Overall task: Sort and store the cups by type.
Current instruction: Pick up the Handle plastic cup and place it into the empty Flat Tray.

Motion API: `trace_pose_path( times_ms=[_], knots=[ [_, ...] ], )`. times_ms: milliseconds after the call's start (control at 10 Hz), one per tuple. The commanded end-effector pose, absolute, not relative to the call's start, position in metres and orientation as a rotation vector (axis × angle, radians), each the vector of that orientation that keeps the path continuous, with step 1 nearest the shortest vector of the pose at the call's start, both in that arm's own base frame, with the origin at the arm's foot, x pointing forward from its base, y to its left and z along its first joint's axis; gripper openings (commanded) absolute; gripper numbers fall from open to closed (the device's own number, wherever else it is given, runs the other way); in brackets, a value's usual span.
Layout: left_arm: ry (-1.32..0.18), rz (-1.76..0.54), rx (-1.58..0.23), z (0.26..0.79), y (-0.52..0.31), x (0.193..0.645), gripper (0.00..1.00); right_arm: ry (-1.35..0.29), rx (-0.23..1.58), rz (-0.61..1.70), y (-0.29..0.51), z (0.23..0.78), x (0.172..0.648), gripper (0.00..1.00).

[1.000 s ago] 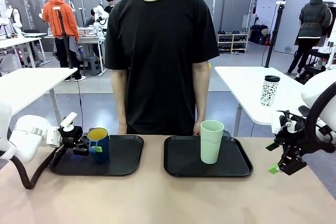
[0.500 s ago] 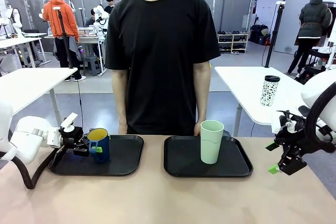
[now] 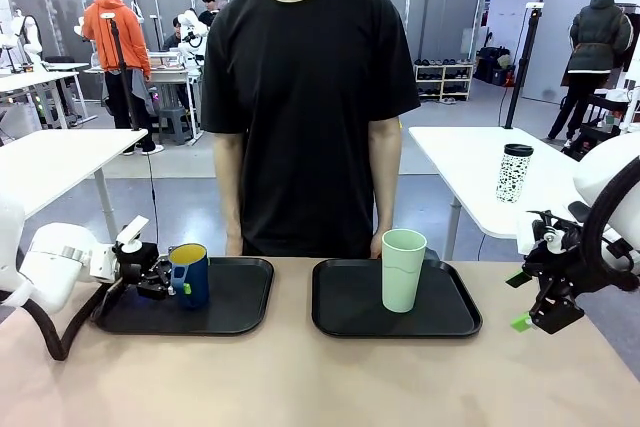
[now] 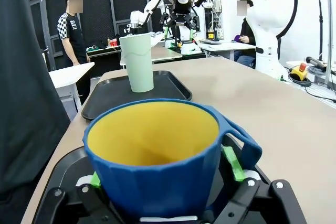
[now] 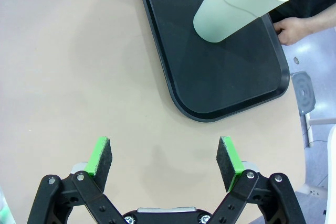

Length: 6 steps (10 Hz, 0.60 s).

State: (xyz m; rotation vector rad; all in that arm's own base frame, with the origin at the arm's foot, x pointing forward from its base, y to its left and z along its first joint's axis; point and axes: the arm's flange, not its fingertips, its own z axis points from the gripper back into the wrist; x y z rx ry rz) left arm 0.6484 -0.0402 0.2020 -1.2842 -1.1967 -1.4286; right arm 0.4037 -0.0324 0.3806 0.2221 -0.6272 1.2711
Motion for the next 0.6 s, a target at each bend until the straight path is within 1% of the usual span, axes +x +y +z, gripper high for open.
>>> trace_pose_path(
  times_ms=[0, 500],
  knots=[
    [-1.197, -1.392, -1.268, 0.197, -0.029, 0.654, 1.0, -0.627, 0.209, 1.271, -0.032, 0.38, 0.404, 1.0],
    [-1.213, -1.341, -1.205, 0.197, 0.01, 0.636, 1.0, -0.627, 0.209, 1.271, -0.032, 0.38, 0.404, 1.0]
  ],
)
